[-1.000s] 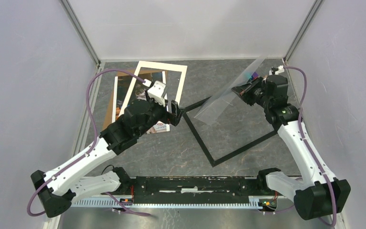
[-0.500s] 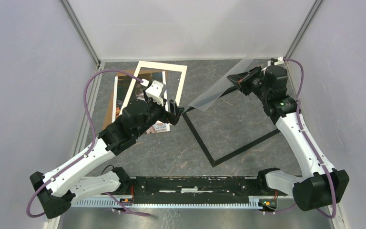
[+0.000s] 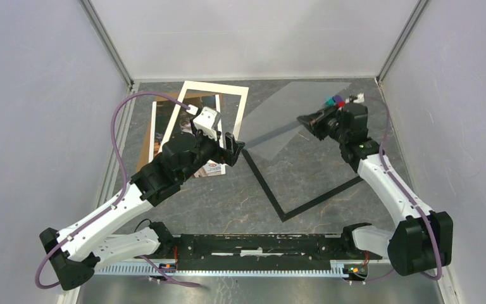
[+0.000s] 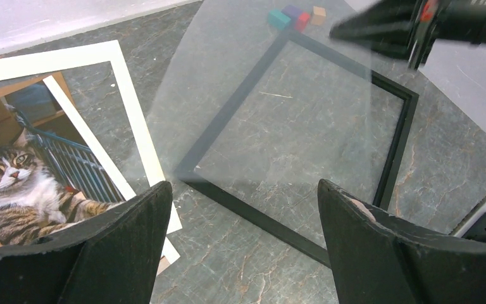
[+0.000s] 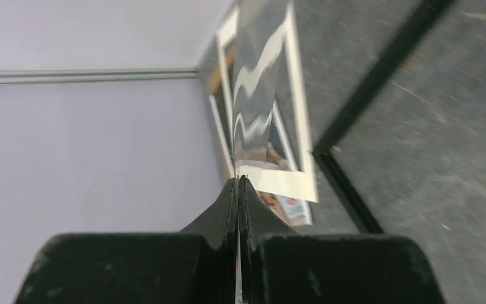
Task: Put the photo into the frame
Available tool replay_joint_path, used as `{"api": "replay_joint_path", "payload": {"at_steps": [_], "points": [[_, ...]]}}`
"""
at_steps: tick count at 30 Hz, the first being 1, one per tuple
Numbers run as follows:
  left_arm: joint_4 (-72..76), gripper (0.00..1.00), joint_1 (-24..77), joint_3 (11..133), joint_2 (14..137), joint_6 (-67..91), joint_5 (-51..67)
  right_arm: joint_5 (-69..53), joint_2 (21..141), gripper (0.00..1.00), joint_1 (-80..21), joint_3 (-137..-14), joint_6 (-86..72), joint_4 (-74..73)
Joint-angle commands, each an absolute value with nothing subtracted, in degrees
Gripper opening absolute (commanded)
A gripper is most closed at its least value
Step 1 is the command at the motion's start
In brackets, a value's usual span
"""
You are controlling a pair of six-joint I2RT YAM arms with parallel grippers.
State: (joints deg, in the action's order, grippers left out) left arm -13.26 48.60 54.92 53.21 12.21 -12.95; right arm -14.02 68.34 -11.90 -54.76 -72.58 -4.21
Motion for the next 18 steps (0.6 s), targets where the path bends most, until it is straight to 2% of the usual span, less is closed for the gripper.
{"api": "replay_joint_path", "payload": {"at_steps": [1, 5, 9, 18], "points": [[-11.3, 0.91, 48.3, 55.0, 52.7, 10.1, -12.6, -15.5, 65.3, 0.0, -11.6, -45.8, -69.3, -1.6], [-11.2, 0.91, 48.3, 54.9, 53.0, 10.1, -11.8, -14.7, 59.3, 0.0, -10.3, -34.2, -69.0, -1.9], [-11.3, 0.91, 48.3, 55.0, 53.4, 10.2, -11.3, -8.2, 52.9, 0.0, -9.6, -26.4, -66.9, -3.6], [-11.1, 0.91, 48.3, 54.9, 53.8, 10.5, -10.1, -6.1, 49.6, 0.0, -7.1, -13.1, -67.6, 1.8]]}}
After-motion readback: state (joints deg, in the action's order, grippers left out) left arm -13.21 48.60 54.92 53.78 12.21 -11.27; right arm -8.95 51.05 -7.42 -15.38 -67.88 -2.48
